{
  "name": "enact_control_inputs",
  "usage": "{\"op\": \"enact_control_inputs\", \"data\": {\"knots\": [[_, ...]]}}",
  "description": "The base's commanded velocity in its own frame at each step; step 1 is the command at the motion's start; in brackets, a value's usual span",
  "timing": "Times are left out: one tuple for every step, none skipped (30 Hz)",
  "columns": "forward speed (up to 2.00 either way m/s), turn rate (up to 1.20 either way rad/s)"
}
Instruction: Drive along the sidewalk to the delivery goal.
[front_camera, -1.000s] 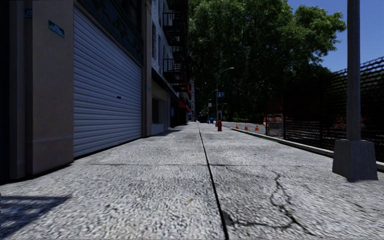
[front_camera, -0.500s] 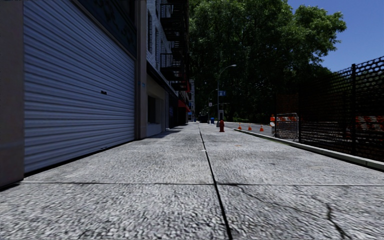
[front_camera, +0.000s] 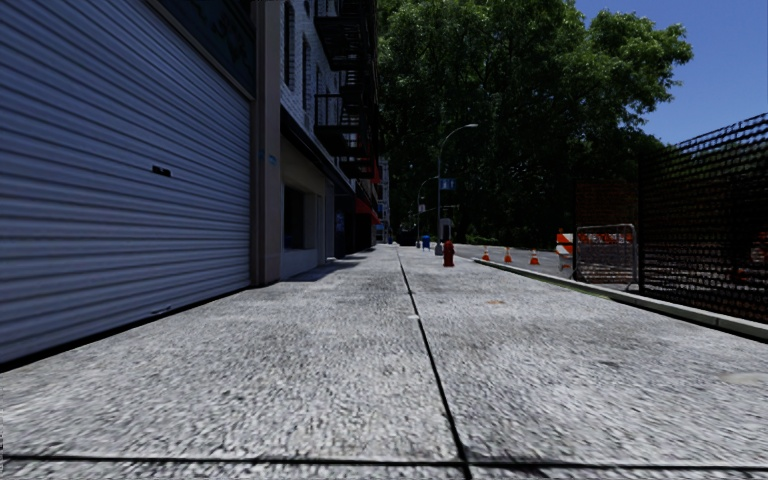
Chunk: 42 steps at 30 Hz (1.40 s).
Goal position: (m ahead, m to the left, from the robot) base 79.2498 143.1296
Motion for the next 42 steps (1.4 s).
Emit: {"op": "enact_control_inputs", "data": {"knots": [[2.00,0.00],[2.00,0.00],[2.00,0.00],[2.00,0.00],[2.00,0.00],[2.00,0.00],[2.00,-0.03],[2.00,-0.08],[2.00,-0.08],[2.00,-0.14],[2.00,-0.23],[2.00,-0.24],[2.00,-0.24],[2.00,0.00],[2.00,0.00],[2.00,0.00],[2.00,0.00],[2.00,0.00],[2.00,0.00],[2.00,0.00],[2.00,0.00],[2.00,0.00],[2.00,0.00],[2.00,0.00],[2.00,0.00],[2.00,0.00],[2.00,0.00],[2.00,0.00],[2.00,0.00],[2.00,0.00],[2.00,0.00],[2.00,0.00],[2.00,0.00],[2.00,0.00],[2.00,0.00],[2.00,0.00],[2.00,0.00],[2.00,0.00],[2.00,0.00],[2.00,0.00],[2.00,0.00],[2.00,0.00]]}}
